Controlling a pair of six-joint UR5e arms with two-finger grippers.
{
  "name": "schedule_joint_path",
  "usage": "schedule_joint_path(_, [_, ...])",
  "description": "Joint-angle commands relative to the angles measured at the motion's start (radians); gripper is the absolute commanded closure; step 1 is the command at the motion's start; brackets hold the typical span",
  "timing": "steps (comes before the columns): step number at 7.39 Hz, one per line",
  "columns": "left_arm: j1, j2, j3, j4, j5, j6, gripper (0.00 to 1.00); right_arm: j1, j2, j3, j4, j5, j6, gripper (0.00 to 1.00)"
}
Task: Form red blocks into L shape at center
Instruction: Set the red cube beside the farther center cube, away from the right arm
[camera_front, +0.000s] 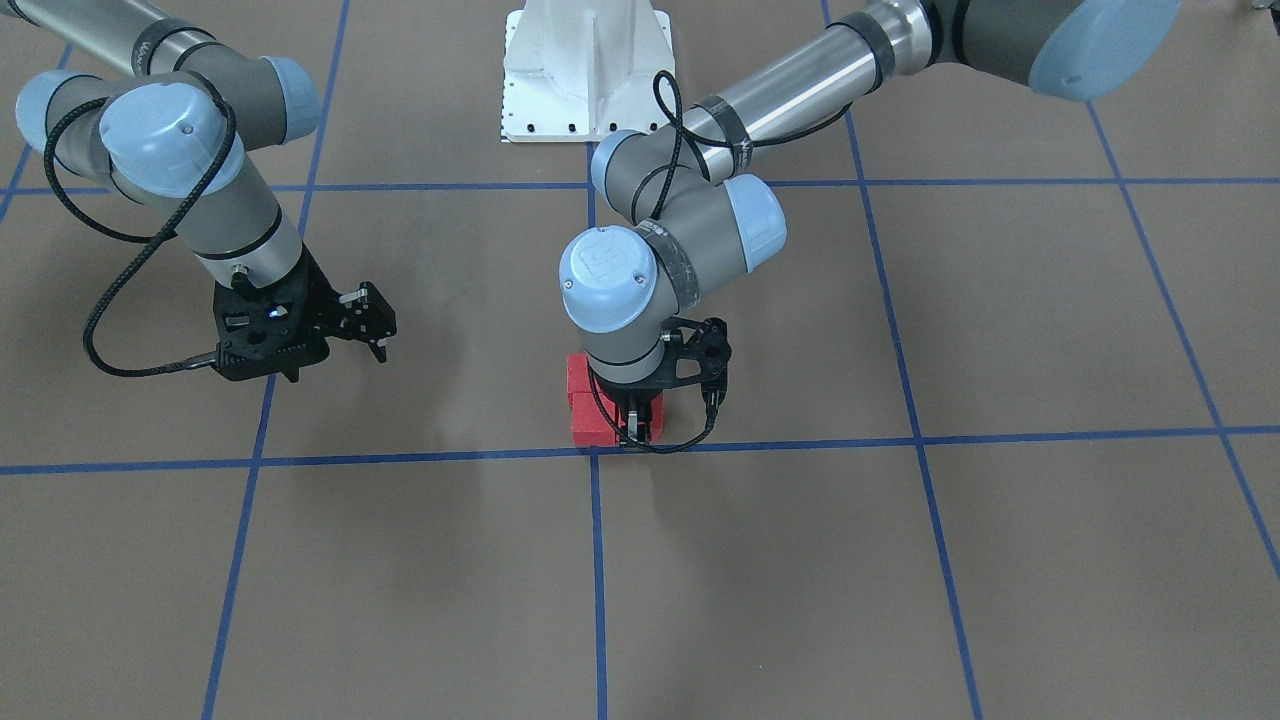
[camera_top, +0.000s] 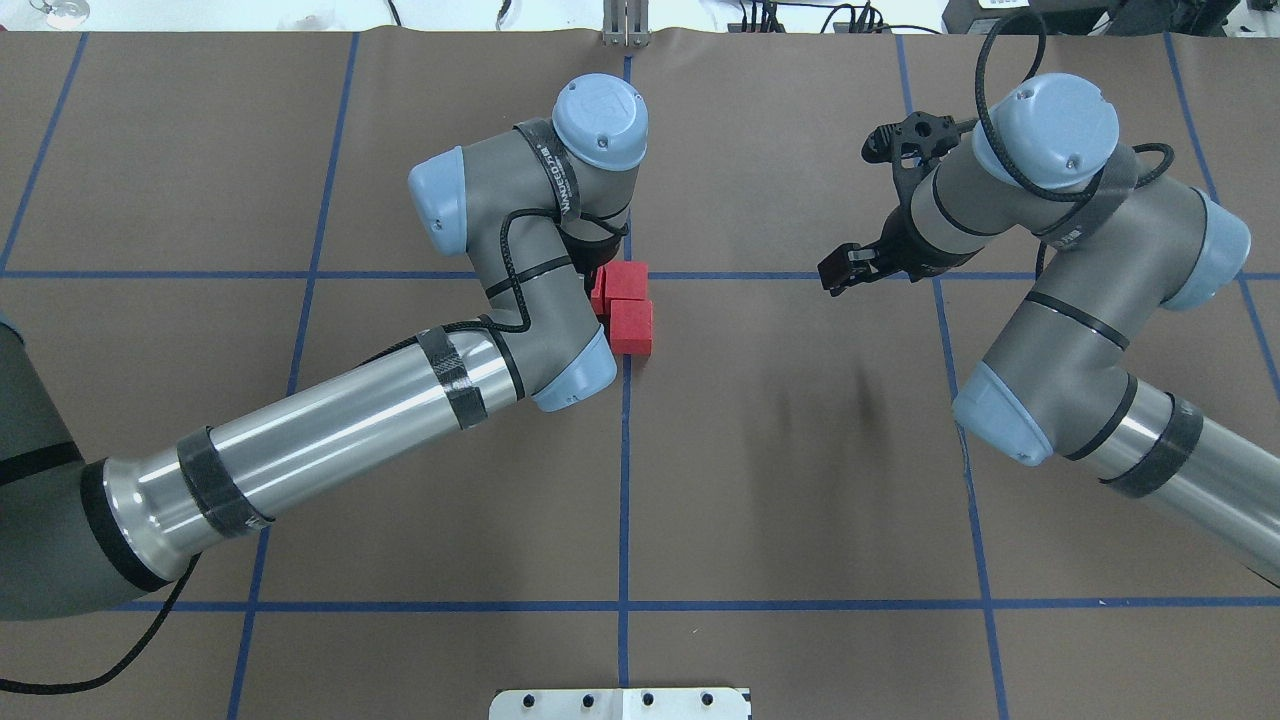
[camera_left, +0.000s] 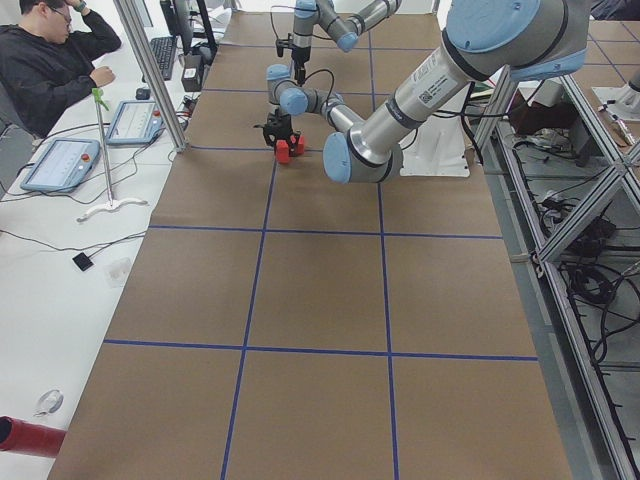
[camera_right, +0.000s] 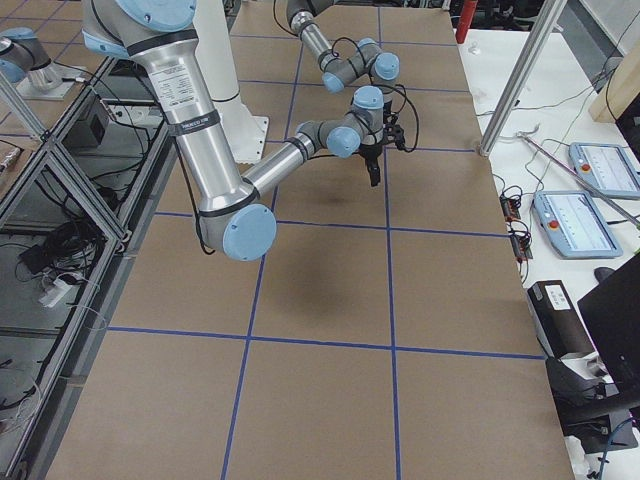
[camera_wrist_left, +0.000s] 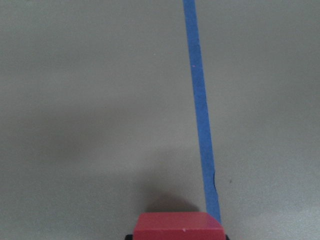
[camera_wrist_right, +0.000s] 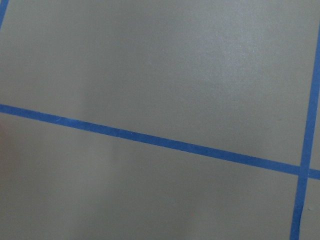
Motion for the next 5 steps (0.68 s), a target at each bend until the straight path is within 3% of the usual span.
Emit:
schedule_joint_path(1, [0.0, -0.001, 0.0, 0.0, 0.0, 0.0, 1.0, 0.002, 0.0, -0.001, 0.0, 0.0, -0.001, 0.01])
schedule_joint_path(3, [0.0, -0.004, -0.001, -0.002, 0.0, 0.001, 1.0, 0.002, 0.0, 0.0, 0.0, 0.0, -0.001, 0.01])
schedule_joint_path(4, [0.0, -0.004, 0.0, -0.002, 0.0, 0.012, 0.87, 0.002, 0.001, -0.001, 0.0, 0.0, -0.001, 0.01])
schedule_joint_path(5, [0.0, -0.004, 0.0, -0.002, 0.0, 0.038, 0.34, 0.005, 0.001, -0.001, 0.0, 0.0, -0.001, 0.01])
